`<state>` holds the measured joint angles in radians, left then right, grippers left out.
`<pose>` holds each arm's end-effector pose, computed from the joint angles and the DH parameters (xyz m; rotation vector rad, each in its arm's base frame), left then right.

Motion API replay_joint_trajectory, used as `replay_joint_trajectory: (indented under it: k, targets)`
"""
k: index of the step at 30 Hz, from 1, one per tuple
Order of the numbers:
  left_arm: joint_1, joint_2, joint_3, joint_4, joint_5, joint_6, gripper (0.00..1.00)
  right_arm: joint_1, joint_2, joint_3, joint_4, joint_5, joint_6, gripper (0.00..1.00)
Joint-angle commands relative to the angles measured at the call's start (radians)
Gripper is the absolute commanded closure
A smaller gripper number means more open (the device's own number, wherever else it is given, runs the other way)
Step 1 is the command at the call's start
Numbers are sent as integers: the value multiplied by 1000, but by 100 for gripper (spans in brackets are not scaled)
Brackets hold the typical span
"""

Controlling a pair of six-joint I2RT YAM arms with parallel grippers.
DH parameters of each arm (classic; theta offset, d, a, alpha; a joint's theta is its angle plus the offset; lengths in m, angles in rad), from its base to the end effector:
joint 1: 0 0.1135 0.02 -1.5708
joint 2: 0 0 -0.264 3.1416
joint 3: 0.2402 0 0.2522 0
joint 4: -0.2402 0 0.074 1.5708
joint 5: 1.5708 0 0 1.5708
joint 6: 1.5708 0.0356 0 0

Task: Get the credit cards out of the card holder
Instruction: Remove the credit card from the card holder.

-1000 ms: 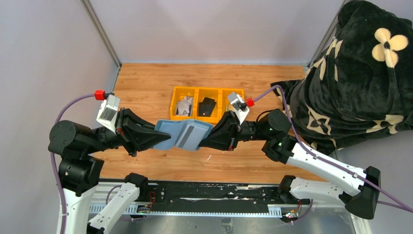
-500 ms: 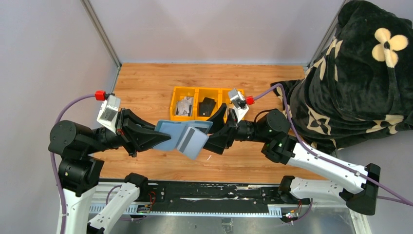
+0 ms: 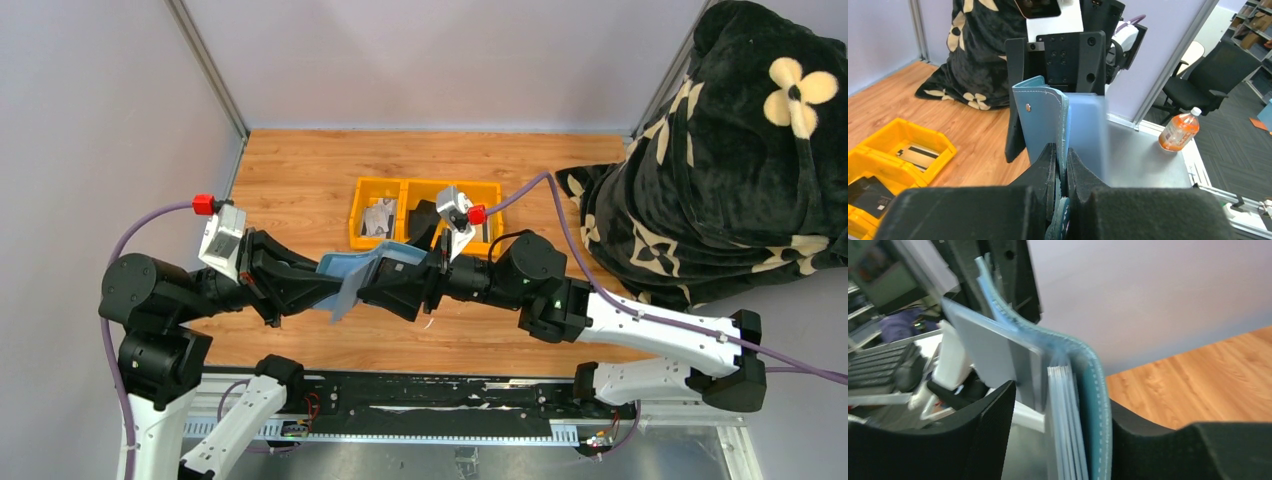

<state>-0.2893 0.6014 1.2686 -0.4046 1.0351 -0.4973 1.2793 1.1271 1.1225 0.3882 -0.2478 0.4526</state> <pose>0.0360 -0.0426 0.4855 0.8041 1.3576 -1.2994 0.0642 0.2444 0.4514 -0.7727 1.1396 1.6377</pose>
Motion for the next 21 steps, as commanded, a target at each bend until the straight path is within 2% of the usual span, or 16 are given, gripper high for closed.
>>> replay_joint_trajectory:
  k: [1, 4, 6, 8, 11, 12, 15, 21]
  targets:
    - [5, -15, -23, 38, 26, -24, 100, 46, 9, 35, -57, 289, -92, 46]
    - [5, -18, -28, 35, 43, -29, 100, 57, 5, 23, -17, 325, -113, 50]
    - [4, -21, -29, 28, 34, -18, 100, 59, 2, 26, -17, 320, -119, 61]
    - [5, -22, -17, -1, 3, 16, 86, 61, 0, 40, -49, 313, -124, 75]
    - [5, -24, -8, -40, -69, 58, 52, 61, -15, 49, -95, 316, -123, 92]
    - [6, -27, -2, -53, -97, 71, 44, 62, -22, 55, -119, 324, -122, 97]
    - [4, -37, 6, -66, -135, 92, 30, 63, -46, 78, -210, 371, -123, 100]
    - [5, -71, -46, -63, -126, 132, 12, 92, -20, 171, -338, 464, -109, 100]
